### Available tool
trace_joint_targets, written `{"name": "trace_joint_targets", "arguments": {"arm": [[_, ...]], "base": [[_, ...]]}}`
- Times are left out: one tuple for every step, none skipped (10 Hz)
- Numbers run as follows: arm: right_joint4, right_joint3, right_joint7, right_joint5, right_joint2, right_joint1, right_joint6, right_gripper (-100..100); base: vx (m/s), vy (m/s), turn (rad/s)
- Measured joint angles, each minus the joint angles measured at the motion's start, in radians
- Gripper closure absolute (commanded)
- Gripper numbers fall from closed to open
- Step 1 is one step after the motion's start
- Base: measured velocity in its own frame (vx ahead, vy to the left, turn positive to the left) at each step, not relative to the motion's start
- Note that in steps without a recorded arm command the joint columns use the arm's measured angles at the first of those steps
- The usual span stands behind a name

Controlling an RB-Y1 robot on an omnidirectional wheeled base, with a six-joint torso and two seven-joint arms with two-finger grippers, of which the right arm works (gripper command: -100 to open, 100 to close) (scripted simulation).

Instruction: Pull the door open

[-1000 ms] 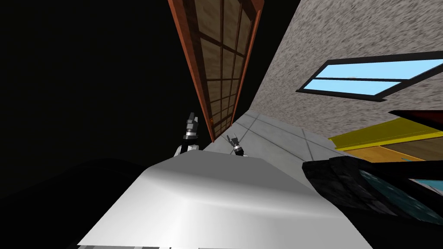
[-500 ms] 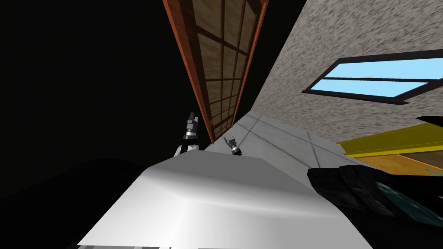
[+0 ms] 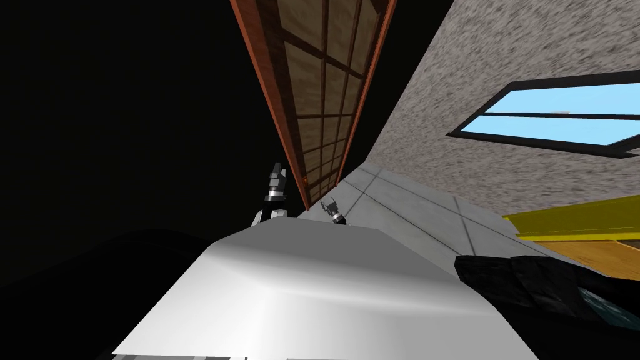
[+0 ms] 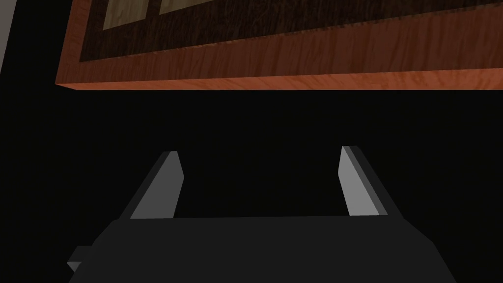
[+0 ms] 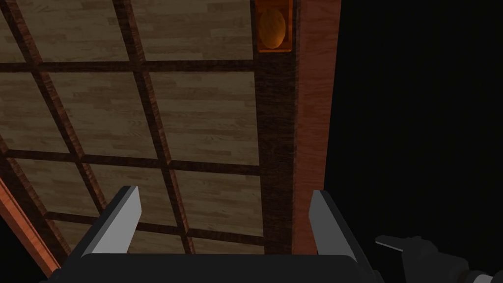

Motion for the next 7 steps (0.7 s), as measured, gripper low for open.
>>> {"name": "trace_joint_targets", "arguments": {"arm": [[0.028, 0.003, 0.019, 0.008, 0.007, -0.009, -0.01, -100], [0.037, 0.012, 0.033, 0.02, 0.008, -0.008, -0.015, -100], [0.056, 0.017, 0.048, 0.028, 0.015, -0.015, -0.019, -100], [0.069, 0.02, 0.061, 0.034, 0.019, -0.017, -0.025, -100], [0.097, 0.023, 0.077, 0.041, 0.025, -0.027, -0.035, -100], [0.119, 0.027, 0.096, 0.05, 0.031, -0.031, -0.046, -100], [0.131, 0.036, 0.113, 0.062, 0.039, -0.031, -0.05, -100]], "base": [[0.144, -0.019, 0.103], [0.143, 0.026, 0.076], [0.136, 0.022, 0.036], [0.18, 0.019, 0.094], [0.186, 0.036, 0.124], [0.227, 0.046, 0.125], [0.249, 0.069, 0.112]]}}
